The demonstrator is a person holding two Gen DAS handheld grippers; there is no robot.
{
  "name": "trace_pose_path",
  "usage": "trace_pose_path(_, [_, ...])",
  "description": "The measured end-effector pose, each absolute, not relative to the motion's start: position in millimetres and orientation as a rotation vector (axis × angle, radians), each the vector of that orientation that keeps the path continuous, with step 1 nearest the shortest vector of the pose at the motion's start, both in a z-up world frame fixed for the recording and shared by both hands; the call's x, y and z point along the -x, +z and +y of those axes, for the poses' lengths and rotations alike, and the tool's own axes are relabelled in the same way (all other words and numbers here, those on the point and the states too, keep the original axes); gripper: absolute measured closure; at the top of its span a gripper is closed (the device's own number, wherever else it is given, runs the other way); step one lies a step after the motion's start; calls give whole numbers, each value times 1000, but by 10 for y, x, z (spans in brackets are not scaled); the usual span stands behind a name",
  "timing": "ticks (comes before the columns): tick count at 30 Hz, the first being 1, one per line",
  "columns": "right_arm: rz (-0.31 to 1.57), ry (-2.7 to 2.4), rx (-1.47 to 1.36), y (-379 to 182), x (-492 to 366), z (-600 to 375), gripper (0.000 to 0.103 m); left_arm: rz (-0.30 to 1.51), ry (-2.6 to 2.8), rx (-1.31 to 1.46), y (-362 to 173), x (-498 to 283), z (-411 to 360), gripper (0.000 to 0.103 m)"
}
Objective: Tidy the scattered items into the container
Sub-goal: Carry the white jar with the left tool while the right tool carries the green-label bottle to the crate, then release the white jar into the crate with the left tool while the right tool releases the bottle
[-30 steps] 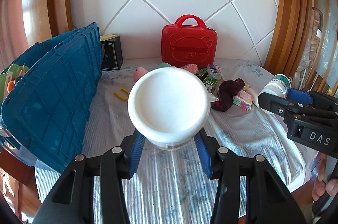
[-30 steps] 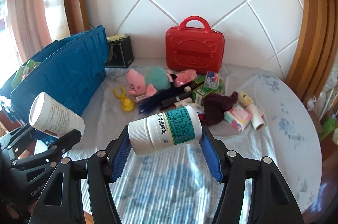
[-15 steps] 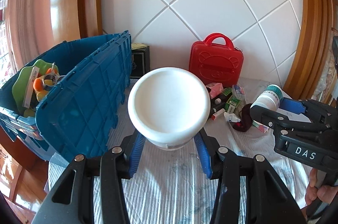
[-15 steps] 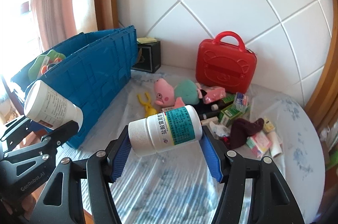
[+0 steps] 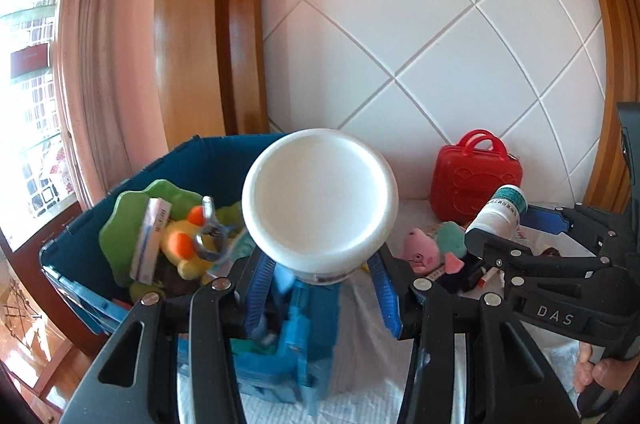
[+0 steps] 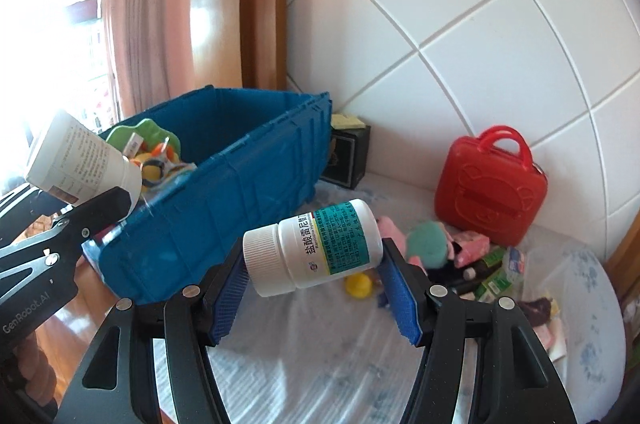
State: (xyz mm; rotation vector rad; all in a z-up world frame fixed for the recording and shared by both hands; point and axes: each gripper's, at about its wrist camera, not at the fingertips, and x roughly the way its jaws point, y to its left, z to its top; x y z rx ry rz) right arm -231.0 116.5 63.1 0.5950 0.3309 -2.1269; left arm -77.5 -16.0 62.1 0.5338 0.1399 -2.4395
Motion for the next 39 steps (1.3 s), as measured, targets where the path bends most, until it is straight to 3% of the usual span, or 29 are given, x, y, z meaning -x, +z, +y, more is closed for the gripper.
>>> trace_pose_path(9, [348,-1996,-627,798,1889,-289,40,215,-2229,-721,603,440,-1784,57])
trace_pose_path(17, [603,-1923,-789,524,1780,-1398,40,407,-2100,-1098,165,609,-2874,57])
trace_pose_path(24, [692,-1854,-1065,100,2162,-1835,40,498,-2069,-1308,-99,827,-3119,57])
trace_pose_path(39, [869,-1795,-1150,-202,2166,-2134,39,524,-2023,-1400,-169,871,-3330,57])
